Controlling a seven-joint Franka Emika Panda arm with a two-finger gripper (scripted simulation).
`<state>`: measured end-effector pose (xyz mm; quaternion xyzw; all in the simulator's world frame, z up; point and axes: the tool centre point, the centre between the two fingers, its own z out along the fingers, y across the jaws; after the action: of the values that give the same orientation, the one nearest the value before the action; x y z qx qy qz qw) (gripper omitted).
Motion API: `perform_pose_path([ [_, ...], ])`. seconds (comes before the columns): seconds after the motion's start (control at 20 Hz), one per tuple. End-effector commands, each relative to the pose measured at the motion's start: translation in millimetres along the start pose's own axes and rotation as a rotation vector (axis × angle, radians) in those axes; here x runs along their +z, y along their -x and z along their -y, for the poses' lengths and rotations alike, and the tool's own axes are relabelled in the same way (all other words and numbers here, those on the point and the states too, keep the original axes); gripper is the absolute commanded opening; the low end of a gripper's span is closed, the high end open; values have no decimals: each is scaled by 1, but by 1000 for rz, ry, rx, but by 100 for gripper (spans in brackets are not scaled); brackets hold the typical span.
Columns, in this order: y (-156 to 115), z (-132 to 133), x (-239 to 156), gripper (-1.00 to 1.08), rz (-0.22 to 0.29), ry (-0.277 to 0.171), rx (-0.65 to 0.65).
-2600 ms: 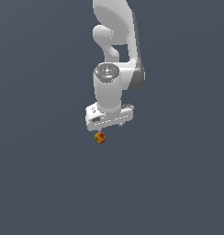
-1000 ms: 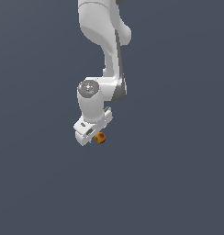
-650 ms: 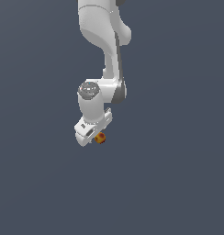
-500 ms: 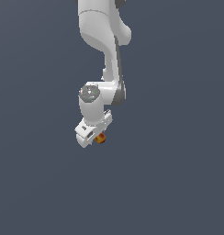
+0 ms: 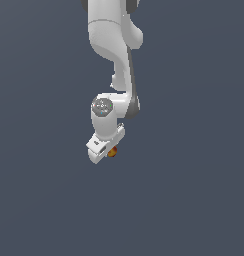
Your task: Pick up the object and move it to a goal position.
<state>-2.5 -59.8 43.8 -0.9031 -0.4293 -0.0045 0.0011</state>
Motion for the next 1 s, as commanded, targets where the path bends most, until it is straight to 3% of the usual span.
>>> perform_pose_path([
  [0.0, 13, -7, 9, -100, 9, -2, 20],
  [0.35, 13, -7, 9, -100, 9, -2, 20],
  [0.4, 1, -2, -3, -100, 0, 3, 3],
  [0.95, 13, 6, -30, -100, 4, 1, 10],
])
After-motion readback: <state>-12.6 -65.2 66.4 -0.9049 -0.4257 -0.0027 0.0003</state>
